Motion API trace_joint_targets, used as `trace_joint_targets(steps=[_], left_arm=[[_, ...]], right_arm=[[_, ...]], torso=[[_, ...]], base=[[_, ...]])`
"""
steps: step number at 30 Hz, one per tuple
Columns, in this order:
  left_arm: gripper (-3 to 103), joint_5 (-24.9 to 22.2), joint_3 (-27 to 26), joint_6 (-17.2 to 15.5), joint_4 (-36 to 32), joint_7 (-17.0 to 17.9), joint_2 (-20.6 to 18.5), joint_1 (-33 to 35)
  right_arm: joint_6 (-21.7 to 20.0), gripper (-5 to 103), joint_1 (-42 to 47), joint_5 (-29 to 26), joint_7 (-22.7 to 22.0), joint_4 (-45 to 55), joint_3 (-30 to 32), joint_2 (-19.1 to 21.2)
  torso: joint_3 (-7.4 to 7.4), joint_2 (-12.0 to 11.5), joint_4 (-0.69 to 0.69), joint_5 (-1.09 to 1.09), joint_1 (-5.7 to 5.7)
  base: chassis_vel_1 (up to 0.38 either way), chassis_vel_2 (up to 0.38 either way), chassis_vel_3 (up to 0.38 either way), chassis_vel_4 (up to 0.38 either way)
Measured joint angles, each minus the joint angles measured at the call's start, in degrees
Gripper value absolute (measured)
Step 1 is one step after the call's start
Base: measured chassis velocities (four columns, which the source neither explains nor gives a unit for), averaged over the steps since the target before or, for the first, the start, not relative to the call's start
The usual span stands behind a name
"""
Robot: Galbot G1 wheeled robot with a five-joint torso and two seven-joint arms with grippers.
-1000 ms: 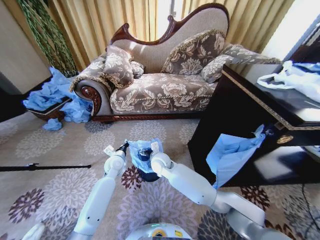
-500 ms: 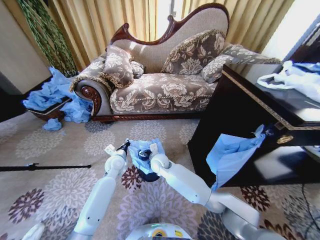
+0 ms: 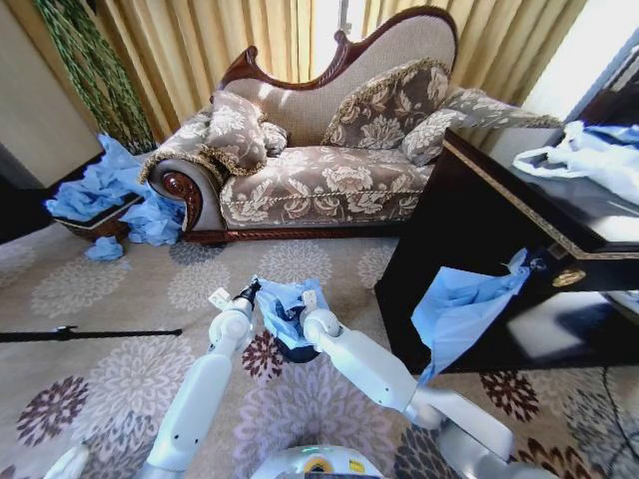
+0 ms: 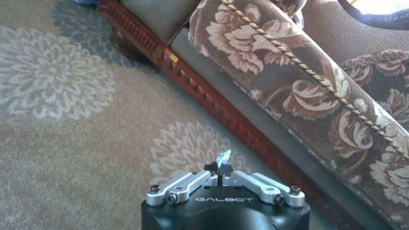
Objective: Place a garbage bag over the trash bin.
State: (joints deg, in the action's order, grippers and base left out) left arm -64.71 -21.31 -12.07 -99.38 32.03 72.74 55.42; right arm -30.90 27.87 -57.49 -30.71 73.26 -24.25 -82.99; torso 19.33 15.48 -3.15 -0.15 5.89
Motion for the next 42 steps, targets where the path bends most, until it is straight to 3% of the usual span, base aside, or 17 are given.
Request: trace_joint_targets(steps=[3, 4, 11, 25, 42], left_arm=[[0, 0.29, -0.04, -0.02, -0.39, 0.08, 0.21, 0.31], [0, 0.45, -0.08, -0.05, -0.77, 0.11, 0.36, 0.61], [0, 1.02, -0.81, -0.07, -2.34, 0.07, 0.93, 2.17], [0, 2.02, -2.12, -0.01, -4.91, -0.52, 1.69, 5.34], [0, 2.46, -1.96, 0.07, -5.14, -0.70, 2.08, 5.62]], right_arm=[[-0.84, 32, -0.62, -1.70, -0.56, -1.16, 0.65, -0.73], [-1.49, 21, -1.09, -3.03, -1.15, -2.09, 0.87, -1.34], [-4.93, 0, -2.16, -5.65, -2.68, -8.51, 1.48, -5.14], [-5.36, 0, -1.56, -1.96, 1.94, -17.55, 2.30, -8.42], [-7.42, 0, -0.25, -2.33, 2.84, -20.04, 4.62, -9.16]], torso=[[0.00, 0.00, 0.00, 0.00, 0.00], [0.00, 0.00, 0.00, 0.00, 0.00], [0.00, 0.00, 0.01, 0.00, 0.00], [0.00, 0.00, 0.00, 0.00, 0.00], [0.00, 0.00, 0.00, 0.00, 0.00]], base=[[0.000, 0.000, 0.000, 0.000], [0.000, 0.000, 0.000, 0.000], [0.000, 0.000, 0.000, 0.000], [0.000, 0.000, 0.000, 0.000], [0.000, 0.000, 0.000, 0.000]])
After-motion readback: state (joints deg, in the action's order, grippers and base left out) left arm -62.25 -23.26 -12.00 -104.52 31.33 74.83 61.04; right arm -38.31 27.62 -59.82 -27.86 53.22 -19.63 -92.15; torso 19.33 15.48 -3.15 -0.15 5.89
